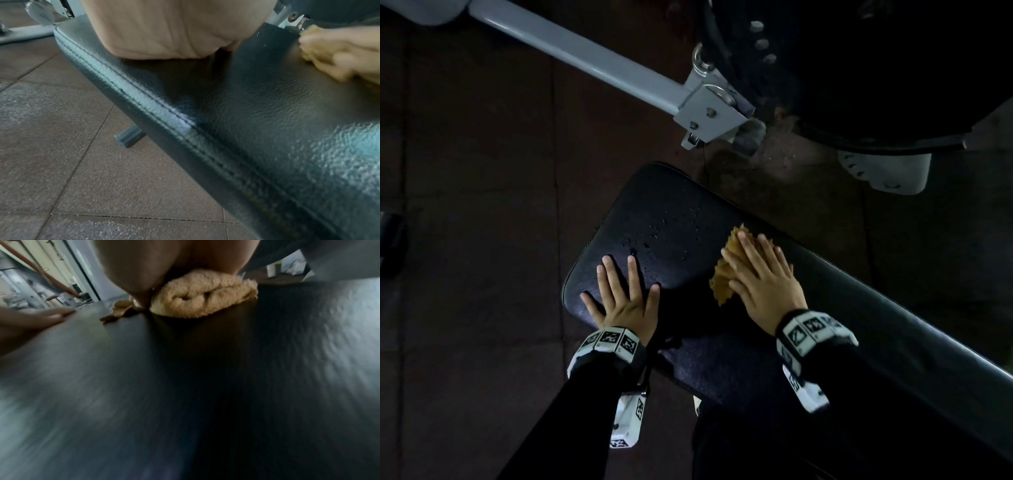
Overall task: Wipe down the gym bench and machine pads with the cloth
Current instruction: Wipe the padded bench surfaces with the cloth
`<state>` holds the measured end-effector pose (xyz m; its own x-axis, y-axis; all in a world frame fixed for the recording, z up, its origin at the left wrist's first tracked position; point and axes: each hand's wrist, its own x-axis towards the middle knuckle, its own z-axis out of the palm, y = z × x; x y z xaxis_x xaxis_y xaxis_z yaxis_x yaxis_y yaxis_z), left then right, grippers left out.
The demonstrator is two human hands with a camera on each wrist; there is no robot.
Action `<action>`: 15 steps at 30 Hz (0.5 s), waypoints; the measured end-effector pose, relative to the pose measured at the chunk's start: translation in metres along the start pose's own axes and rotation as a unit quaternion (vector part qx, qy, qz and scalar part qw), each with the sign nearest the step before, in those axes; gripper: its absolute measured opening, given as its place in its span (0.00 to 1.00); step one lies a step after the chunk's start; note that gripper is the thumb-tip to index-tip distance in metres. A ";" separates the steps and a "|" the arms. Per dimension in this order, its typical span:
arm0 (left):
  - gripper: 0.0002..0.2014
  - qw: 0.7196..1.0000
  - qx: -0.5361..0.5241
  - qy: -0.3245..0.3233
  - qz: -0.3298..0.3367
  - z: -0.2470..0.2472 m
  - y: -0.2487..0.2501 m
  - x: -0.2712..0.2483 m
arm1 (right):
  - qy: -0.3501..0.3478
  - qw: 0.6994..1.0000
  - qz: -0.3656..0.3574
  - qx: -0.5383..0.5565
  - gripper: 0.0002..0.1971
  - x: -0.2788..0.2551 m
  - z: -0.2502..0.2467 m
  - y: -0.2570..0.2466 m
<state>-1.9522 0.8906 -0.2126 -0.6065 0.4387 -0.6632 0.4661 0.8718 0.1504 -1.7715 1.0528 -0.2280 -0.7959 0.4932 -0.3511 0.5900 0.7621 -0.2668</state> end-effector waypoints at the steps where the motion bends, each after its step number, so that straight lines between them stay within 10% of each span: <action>1: 0.33 1.000 0.000 0.003 0.000 0.001 -0.001 0.001 | 0.004 1.000 0.008 0.004 0.27 0.010 -0.004 0.007; 15: 0.37 0.979 -0.046 0.192 0.039 -0.012 -0.030 0.005 | -0.029 0.945 0.286 0.156 0.24 -0.042 -0.031 0.114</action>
<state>-1.9771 0.8689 -0.2114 -0.7770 0.5397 -0.3239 0.4724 0.8401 0.2666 -1.6757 1.1320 -0.2157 -0.3319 0.7559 -0.5643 0.9398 0.2136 -0.2667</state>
